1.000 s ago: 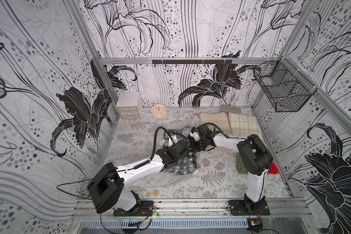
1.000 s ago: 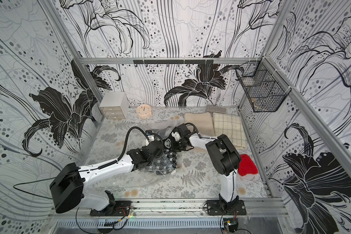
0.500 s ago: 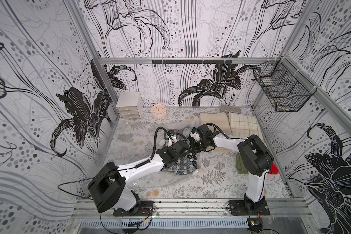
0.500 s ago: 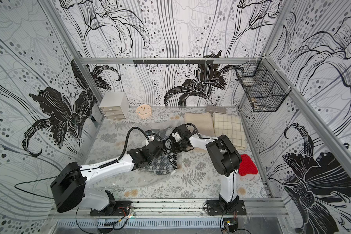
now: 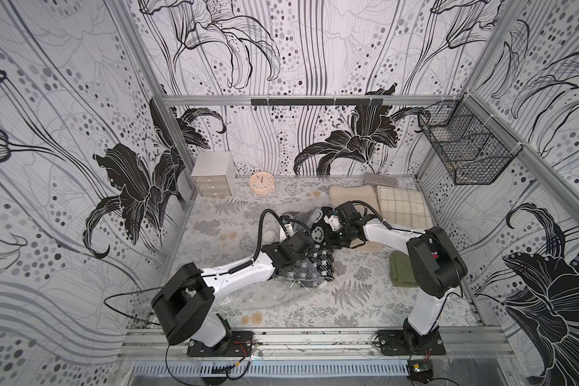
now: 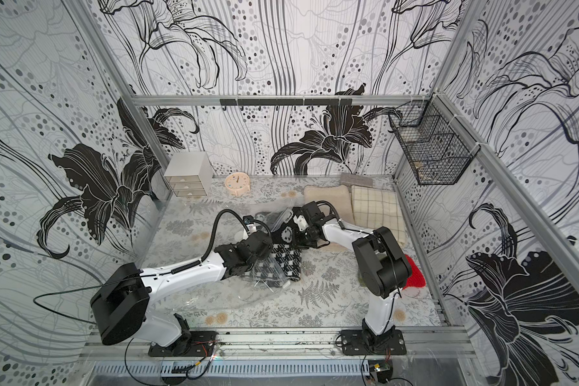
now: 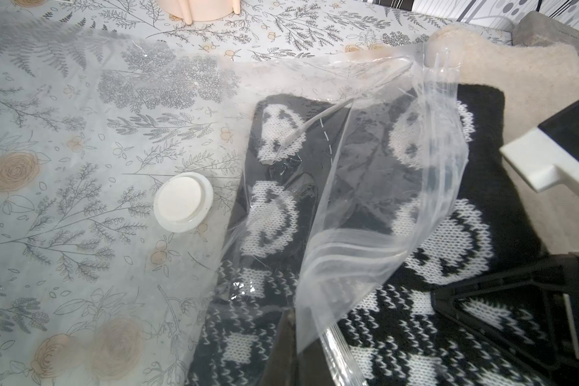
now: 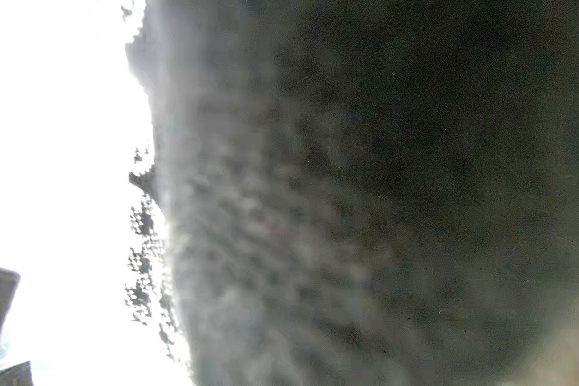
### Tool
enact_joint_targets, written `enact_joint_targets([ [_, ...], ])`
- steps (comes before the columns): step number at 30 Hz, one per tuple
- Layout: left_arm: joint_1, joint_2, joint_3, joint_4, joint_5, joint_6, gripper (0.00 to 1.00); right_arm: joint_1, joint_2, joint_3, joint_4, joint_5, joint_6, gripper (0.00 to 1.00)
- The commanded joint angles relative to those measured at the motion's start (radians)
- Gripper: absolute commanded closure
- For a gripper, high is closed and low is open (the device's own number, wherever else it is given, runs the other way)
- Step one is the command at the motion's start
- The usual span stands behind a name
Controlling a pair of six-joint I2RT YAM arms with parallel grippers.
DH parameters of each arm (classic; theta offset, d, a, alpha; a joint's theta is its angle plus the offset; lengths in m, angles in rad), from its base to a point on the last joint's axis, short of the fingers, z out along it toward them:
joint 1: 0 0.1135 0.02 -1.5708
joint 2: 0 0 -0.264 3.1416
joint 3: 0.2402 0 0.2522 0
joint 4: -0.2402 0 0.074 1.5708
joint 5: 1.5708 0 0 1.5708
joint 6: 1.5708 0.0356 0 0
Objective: Take the scarf out of the vacuum bag
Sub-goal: Take out the scarf from the vacuum bag.
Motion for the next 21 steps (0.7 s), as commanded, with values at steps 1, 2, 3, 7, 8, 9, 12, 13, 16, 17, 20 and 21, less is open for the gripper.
enact_joint_targets([
  [1, 0.007, -0.002, 0.018, -0.005, -0.022, -0.01, 1.0, -0.01, -0.037, -0.013, -0.081, 0.052, -0.043, 1.0],
  [2, 0.006, -0.004, 0.019, -0.006, -0.023, -0.008, 1.0, -0.012, -0.044, -0.016, -0.086, 0.058, -0.044, 1.0],
  [3, 0.006, -0.005, 0.02, -0.005, -0.024, -0.007, 1.0, -0.018, -0.052, -0.023, -0.085, 0.06, -0.045, 1.0],
  [7, 0.007, -0.014, 0.015, 0.002, -0.029, -0.01, 1.0, -0.039, -0.084, -0.04, -0.076, 0.053, -0.038, 1.0],
  [8, 0.007, -0.014, 0.017, 0.002, -0.028, -0.007, 1.0, -0.04, -0.091, -0.042, -0.074, 0.053, -0.037, 1.0],
  [9, 0.006, -0.013, 0.02, 0.0, -0.029, -0.006, 1.0, -0.04, -0.097, -0.045, -0.069, 0.051, -0.038, 1.0],
  [12, 0.007, -0.01, 0.024, -0.002, -0.028, -0.002, 1.0, -0.04, -0.111, -0.05, -0.062, 0.044, -0.034, 1.0],
  [13, 0.007, -0.01, 0.023, -0.002, -0.029, -0.001, 1.0, -0.04, -0.112, -0.049, -0.062, 0.044, -0.033, 1.0],
  [16, 0.006, -0.013, 0.021, -0.012, -0.037, -0.005, 1.0, -0.04, -0.129, -0.062, -0.051, 0.043, -0.026, 1.0],
  [17, 0.006, -0.013, 0.024, -0.028, -0.047, -0.016, 1.0, -0.04, -0.137, -0.068, -0.045, 0.046, -0.022, 1.0],
  [20, 0.008, -0.015, 0.025, -0.038, -0.054, -0.026, 1.0, -0.042, -0.153, -0.08, -0.042, 0.05, -0.016, 1.0],
  [21, 0.007, -0.018, 0.023, -0.034, -0.053, -0.027, 1.0, -0.042, -0.154, -0.084, -0.04, 0.052, -0.014, 1.0],
])
